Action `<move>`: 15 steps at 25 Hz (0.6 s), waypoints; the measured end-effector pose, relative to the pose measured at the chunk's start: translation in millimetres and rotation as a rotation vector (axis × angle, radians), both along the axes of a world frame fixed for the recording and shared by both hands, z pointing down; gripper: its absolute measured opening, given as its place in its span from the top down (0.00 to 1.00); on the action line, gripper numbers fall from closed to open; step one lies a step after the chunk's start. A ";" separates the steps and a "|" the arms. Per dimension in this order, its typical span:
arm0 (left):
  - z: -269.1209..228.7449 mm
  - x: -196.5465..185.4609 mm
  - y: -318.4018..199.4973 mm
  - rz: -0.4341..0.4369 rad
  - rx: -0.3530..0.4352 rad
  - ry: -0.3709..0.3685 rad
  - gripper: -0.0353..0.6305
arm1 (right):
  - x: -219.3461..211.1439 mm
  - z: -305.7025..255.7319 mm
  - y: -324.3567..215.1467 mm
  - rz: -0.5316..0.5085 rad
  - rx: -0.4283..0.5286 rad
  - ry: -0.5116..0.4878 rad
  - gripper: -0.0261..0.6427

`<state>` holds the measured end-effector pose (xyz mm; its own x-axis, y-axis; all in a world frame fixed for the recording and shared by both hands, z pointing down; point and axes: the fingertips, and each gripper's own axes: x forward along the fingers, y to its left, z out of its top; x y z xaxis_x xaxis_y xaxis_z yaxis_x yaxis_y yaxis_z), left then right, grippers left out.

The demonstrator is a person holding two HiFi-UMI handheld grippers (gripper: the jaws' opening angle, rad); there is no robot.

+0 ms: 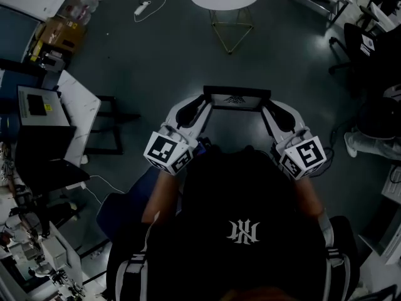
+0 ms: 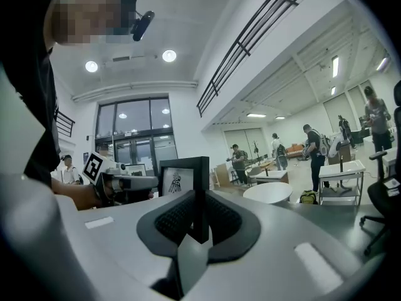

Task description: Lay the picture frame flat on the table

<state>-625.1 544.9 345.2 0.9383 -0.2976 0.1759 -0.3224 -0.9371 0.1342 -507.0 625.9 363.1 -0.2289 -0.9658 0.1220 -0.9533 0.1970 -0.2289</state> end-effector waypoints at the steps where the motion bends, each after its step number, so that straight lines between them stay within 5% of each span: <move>1: 2.5 7.8 6.3 -0.002 0.000 -0.009 0.83 | 7.6 2.2 6.5 -0.004 0.003 -0.004 0.89; 15: 21.6 69.5 66.8 0.010 -0.022 -0.077 0.83 | 66.4 27.0 69.7 -0.045 -0.010 -0.045 0.89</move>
